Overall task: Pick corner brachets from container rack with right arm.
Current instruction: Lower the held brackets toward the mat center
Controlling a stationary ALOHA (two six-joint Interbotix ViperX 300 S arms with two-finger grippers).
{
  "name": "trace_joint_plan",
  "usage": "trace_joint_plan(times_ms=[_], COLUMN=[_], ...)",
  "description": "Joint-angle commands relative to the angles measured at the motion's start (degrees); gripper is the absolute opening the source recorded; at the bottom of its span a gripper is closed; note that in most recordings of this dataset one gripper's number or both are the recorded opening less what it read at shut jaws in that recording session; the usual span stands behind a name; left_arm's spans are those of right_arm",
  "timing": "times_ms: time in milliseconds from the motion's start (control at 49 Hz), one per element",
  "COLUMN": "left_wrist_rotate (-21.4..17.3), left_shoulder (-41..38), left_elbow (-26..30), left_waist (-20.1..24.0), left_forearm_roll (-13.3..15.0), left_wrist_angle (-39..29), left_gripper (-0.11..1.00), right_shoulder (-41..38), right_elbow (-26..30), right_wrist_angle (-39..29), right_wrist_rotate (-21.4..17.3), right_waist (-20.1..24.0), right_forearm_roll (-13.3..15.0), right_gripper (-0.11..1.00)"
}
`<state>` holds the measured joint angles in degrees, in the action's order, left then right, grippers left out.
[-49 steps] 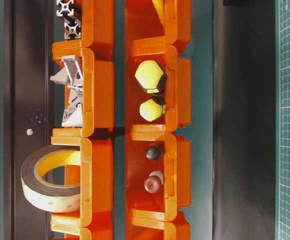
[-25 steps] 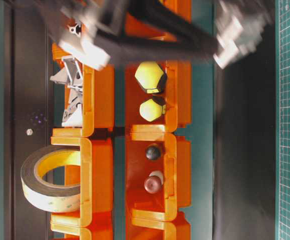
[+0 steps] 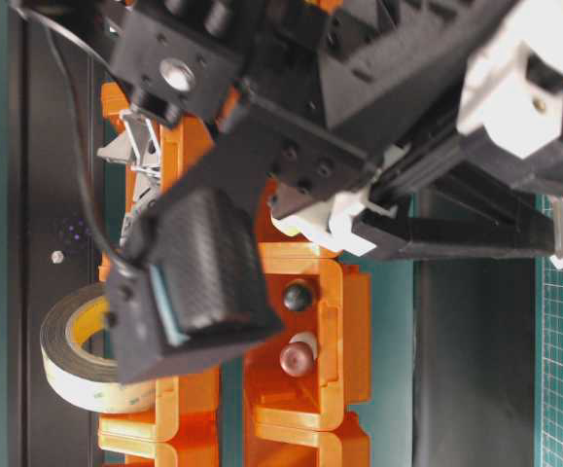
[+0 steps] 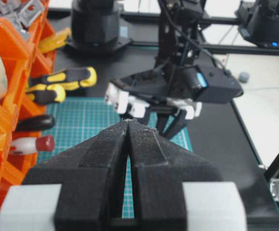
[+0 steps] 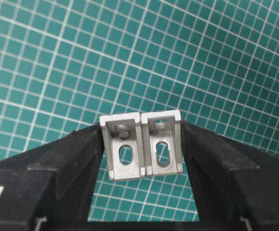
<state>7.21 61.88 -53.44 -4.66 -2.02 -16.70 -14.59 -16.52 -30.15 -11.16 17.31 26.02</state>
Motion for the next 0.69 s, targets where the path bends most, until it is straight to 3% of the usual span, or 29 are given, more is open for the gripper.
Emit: trace_joint_plan(times_ms=[0,530,673], left_wrist_rotate=[0.18,0.00,-0.18], left_shoulder=[-0.62,-1.32,-1.14], left_elbow=[1.49,1.32,1.32], left_waist=[0.00,0.00,0.09], left_forearm_roll=[-0.18,-0.18,-0.18], left_wrist_angle=[0.18,0.09,0.18], left_gripper=[0.00,0.00,0.00], right_shoulder=[0.70,0.26,0.26], right_elbow=[1.58,1.67,1.67], right_wrist_angle=[1.14,4.66,4.83], right_wrist_rotate=[-0.09,-0.09,-0.18], right_waist=[-0.09,-0.35,-0.35], right_forearm_roll=[0.26,0.18,0.26], right_gripper=[0.52,0.52,0.81])
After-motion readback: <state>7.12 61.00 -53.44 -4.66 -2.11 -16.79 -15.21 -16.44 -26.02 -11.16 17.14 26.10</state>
